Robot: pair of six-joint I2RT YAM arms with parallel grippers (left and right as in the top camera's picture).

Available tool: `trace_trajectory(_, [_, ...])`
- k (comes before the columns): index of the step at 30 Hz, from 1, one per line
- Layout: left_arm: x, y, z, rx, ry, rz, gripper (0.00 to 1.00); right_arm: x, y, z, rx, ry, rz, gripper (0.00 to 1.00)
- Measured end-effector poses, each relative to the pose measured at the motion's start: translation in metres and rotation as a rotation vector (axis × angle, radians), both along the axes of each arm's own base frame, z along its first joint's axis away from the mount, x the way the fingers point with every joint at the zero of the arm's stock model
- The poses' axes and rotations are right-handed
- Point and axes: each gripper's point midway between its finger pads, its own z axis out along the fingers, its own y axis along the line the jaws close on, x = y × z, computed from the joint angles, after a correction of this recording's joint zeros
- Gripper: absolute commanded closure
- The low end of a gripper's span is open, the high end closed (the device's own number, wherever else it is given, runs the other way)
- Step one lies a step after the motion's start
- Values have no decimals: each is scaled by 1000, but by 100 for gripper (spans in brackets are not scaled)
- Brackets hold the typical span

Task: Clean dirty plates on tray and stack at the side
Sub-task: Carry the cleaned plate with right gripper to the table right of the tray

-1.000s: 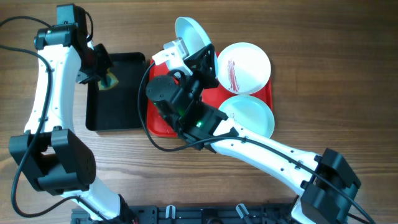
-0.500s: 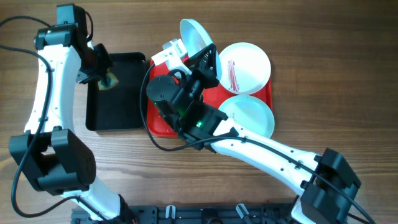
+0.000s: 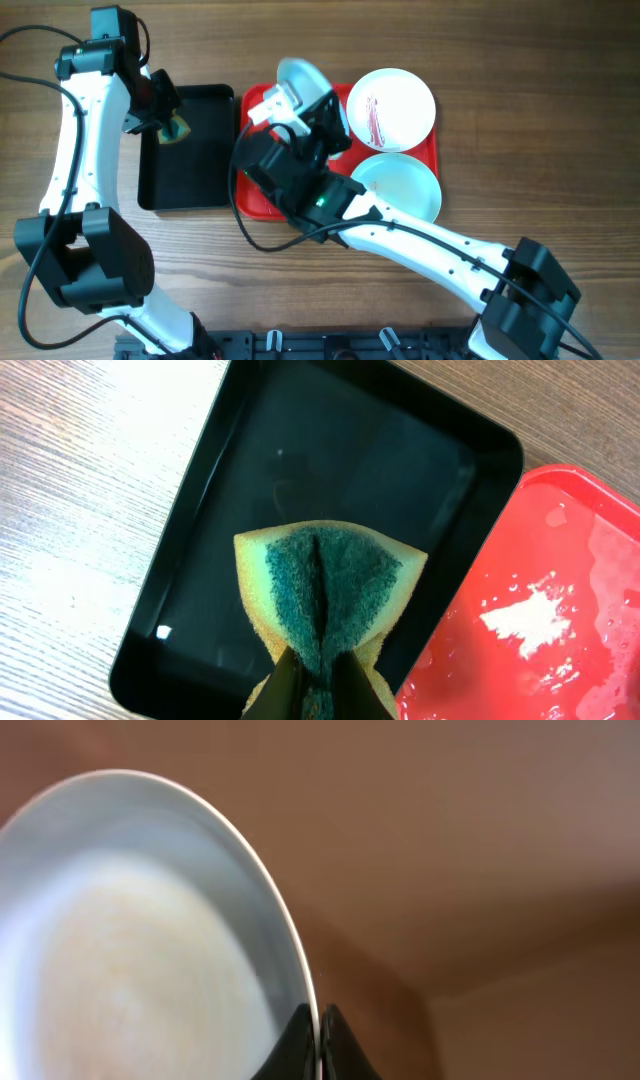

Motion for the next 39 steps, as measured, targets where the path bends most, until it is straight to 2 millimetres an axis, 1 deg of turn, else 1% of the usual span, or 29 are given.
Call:
trace_trajectory(2, [1,0,0,0,-2,0,96,-2,3,-19,63,70,32,96])
trace_trajectory(5, [1,0,0,0,-3,0,96,-1,3,-38,168,147,41,96])
trace_trajectory(6, [1,0,0,0,-4,0,96,1,4,-43,221,171,45,96])
trace_trajectory(8, [1,0,0,0,-3,0,96,3,5,-46,313,206,55,96])
trace_trajectory(10, [1,0,0,0,-4,0,96,5,5,-40,410,230,71,96])
trace_trajectory(11, [1,0,0,0,-4,0,96,6,3,-33,480,242,85,96])
trace_trajectory(12, [1,0,0,1,-5,0,96,7,0,-24,537,250,94,96])
trace_trajectory(13, [1,0,0,1,-5,0,96,9,-8,-12,612,255,102,96])
trace_trajectory(14, [1,0,0,1,-5,0,96,11,-16,-3,665,262,105,96])
trace_trajectory(15, [2,0,0,1,-6,0,96,14,-31,9,733,265,99,96])
trace_trajectory(16, [2,0,0,1,-7,0,96,17,-44,17,778,264,88,96])
trace_trajectory(17, [2,0,0,1,-7,0,96,20,-62,23,830,271,70,96])
trace_trajectory(18, [2,0,0,1,-7,0,96,23,-81,27,874,279,42,96])
trace_trajectory(20, [2,0,0,1,-7,0,96,28,-121,25,946,300,-38,96])
trace_trajectory(22, [2,0,0,1,-7,0,96,28,-148,11,1004,363,-110,96])
trace_trajectory(23, [2,0,0,1,-7,0,96,27,-166,2,1035,391,-167,96])
trace_trajectory(24, [2,0,0,1,-7,0,96,26,-186,-4,1068,401,-227,96])
trace_trajectory(26, [2,0,0,1,-7,0,96,26,-217,-13,1110,403,-319,96])
trace_trajectory(27, [2,0,0,1,-7,0,96,25,-236,-18,1134,403,-376,96])
trace_trajectory(29, [2,0,0,1,-7,0,96,23,-264,-27,1167,399,-460,96])
trace_trajectory(30, [2,0,0,0,-7,0,96,21,-293,-39,1192,396,-548,96])
trace_trajectory(32, [2,0,0,1,-7,0,96,20,-317,-52,1209,399,-624,96])
trace_trajectory(34, [2,0,0,1,-7,0,96,19,-335,-68,1225,414,-686,96])
trace_trajectory(36, [2,0,0,1,-7,0,96,18,-352,-88,1235,438,-756,96])
trace_trajectory(39, [2,0,0,1,-7,0,96,14,-375,-124,1247,492,-861,96])
